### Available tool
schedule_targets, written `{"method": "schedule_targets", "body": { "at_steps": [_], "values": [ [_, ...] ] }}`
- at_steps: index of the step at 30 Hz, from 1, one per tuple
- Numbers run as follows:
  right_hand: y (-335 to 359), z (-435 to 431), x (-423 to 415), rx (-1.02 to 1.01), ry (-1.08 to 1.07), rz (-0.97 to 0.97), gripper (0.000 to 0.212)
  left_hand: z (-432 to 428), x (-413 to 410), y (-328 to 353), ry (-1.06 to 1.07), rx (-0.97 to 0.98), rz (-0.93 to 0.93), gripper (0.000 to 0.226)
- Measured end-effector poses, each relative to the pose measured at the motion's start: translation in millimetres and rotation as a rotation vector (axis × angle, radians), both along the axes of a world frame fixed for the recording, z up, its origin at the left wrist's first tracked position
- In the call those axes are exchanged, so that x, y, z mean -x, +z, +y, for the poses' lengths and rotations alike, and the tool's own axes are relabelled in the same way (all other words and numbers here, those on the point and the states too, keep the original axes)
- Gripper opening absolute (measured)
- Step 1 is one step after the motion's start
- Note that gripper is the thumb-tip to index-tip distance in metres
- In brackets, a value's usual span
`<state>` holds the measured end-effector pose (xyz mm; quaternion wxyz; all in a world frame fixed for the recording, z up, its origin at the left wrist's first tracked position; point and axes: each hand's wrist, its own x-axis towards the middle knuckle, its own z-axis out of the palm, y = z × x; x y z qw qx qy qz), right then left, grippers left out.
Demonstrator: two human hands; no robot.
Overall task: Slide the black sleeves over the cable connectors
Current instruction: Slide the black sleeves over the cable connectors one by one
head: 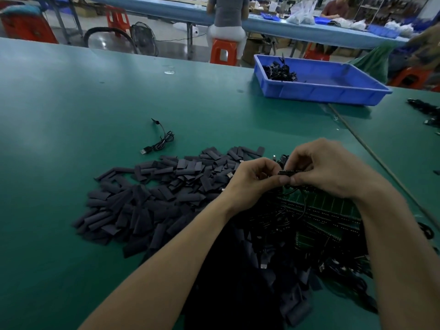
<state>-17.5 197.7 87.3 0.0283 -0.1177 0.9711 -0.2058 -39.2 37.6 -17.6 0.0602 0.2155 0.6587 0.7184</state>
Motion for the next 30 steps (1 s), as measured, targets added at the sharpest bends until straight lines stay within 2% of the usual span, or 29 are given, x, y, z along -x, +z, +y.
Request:
{"method": "schedule_targets", "body": {
  "at_steps": [6,12,17,20,23,26,30],
  "values": [
    [-2.3,-0.7,5.6,0.0,0.038,-0.092,0.02,-4.1,5.5,-8.3,-0.086,-0.078,-0.11,0.021],
    [-3.2,4.3,12.1,0.145,0.077,-0.155,0.014,-6.8,14.8,-7.8,-0.214,-0.153,-0.215,0.026],
    [-5.2,8.0,13.7,0.253,0.09,-0.136,0.014,-8.1,22.3,0.0,-0.25,-0.153,-0.206,0.029],
    [-4.2,7.2,11.4,0.305,0.1,-0.104,0.016,-11.7,24.4,6.0,-0.272,-0.173,-0.183,0.017],
    [1.1,5.8,9.0,0.38,0.066,0.01,0.019,-13.2,26.7,13.9,-0.236,-0.276,-0.205,0.022],
    [4.8,1.1,6.7,0.305,0.001,0.152,0.017,-13.3,31.7,23.5,-0.088,-0.37,-0.221,0.023],
    [12.0,-13.8,2.8,0.252,-0.069,0.453,0.012,-15.7,28.5,23.5,-0.004,-0.24,-0.133,0.017]
  ]
}}
